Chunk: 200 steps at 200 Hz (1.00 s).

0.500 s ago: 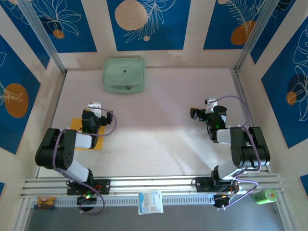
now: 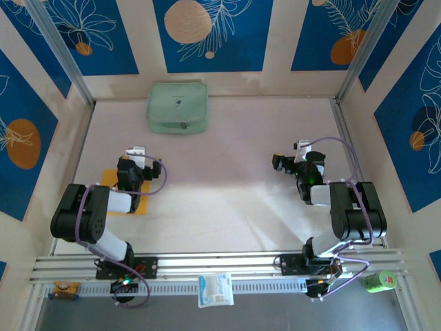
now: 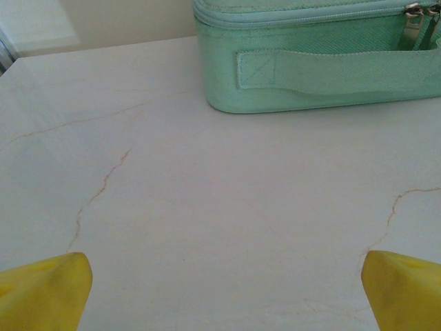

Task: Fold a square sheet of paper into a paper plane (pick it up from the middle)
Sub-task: Move the square sheet of paper to the center of the table.

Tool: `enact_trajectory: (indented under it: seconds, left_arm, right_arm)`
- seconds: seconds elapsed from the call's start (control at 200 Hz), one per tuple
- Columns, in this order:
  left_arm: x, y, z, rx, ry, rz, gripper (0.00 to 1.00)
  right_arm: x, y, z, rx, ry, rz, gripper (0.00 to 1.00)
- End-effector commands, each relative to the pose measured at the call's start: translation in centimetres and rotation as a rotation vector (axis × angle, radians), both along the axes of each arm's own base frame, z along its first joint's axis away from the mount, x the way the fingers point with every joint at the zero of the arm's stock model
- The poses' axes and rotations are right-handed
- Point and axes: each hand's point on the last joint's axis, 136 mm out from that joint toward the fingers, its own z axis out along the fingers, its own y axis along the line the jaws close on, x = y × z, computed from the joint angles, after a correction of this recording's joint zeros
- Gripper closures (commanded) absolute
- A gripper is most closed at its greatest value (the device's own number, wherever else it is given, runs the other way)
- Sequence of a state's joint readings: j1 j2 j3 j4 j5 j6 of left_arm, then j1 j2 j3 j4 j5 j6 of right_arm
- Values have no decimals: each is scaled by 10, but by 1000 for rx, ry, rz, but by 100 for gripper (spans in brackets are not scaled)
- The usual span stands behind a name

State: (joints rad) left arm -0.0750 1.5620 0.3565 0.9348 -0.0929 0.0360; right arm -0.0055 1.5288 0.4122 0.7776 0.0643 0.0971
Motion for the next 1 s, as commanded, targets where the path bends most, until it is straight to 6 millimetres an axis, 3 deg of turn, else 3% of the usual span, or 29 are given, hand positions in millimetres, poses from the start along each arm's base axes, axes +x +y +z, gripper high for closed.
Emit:
enact_trajectory:
  seconds: [0.0, 0.66, 0.85, 0.995]
  left_arm:
    - [6, -4, 6, 2, -15, -27, 0]
    - [2, -8, 8, 2, -34, -49, 0]
    - [-7, -7, 20, 2, -88, -47, 0]
    - [-12, -2, 36, -3, -71, -13, 0]
  right_arm:
    - [4, 1, 11, 18, -34, 17, 1]
    - [3, 3, 11, -33, -54, -11, 1]
    - [-4, 13, 20, -48, -95, 40, 1]
    - [-8, 19, 37, -34, -66, 73, 1]
